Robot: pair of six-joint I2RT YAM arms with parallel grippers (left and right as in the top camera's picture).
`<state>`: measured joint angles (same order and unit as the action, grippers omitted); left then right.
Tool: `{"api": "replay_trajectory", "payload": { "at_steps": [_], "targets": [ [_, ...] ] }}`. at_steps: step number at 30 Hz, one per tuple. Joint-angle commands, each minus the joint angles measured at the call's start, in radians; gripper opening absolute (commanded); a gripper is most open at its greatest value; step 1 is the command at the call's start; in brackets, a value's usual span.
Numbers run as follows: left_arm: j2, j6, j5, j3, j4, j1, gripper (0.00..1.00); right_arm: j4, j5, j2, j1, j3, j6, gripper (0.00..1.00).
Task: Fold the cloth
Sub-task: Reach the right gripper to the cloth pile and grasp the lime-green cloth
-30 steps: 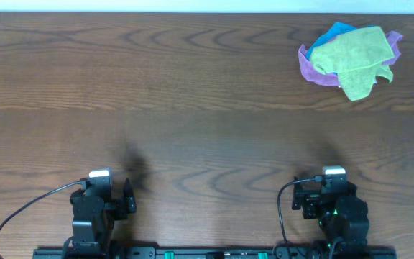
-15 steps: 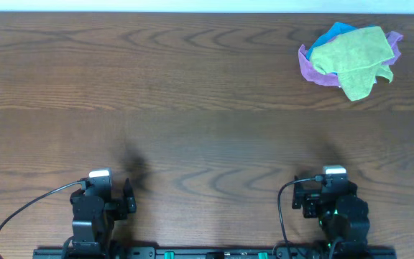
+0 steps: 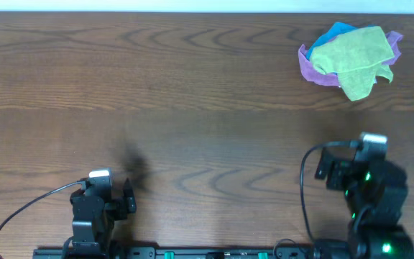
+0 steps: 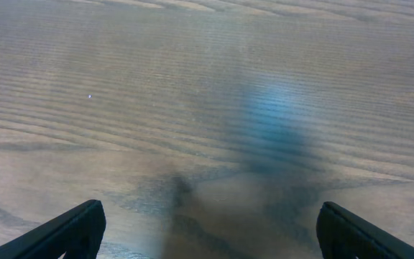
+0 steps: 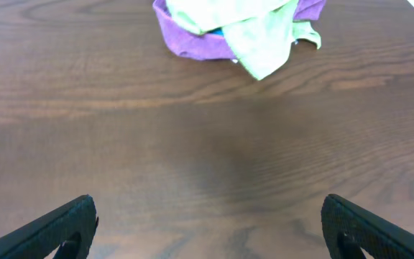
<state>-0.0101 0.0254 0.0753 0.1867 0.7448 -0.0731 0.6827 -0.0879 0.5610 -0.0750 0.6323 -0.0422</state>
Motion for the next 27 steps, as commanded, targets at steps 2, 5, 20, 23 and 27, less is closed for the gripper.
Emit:
{"api": "replay_trajectory", "payload": {
  "at_steps": [2, 5, 20, 23, 27],
  "targets": [
    [0.006, -0.007, 0.003, -0.020, 0.011, 0.002, 0.95, 0.002, -0.016, 0.190, -0.018, 0.142, -0.055, 0.99],
    [0.006, -0.007, 0.003, -0.020, 0.011, 0.002, 0.95, 0.002, -0.017, 0.344, -0.019, 0.254, -0.058, 0.99],
    [0.006, -0.007, 0.003, -0.020, 0.011, 0.002, 0.95, -0.003, 0.010, 1.023, -0.132, 0.743, -0.092, 0.99],
    [0.006, -0.007, 0.003, -0.020, 0.011, 0.002, 0.95, -0.020, 0.010, 1.125, -0.150, 0.826, -0.092, 0.99],
    [0.006, -0.007, 0.003, -0.020, 0.011, 0.002, 0.95, -0.029, 0.008, 1.259, -0.161, 0.943, -0.091, 0.99]
  ]
}}
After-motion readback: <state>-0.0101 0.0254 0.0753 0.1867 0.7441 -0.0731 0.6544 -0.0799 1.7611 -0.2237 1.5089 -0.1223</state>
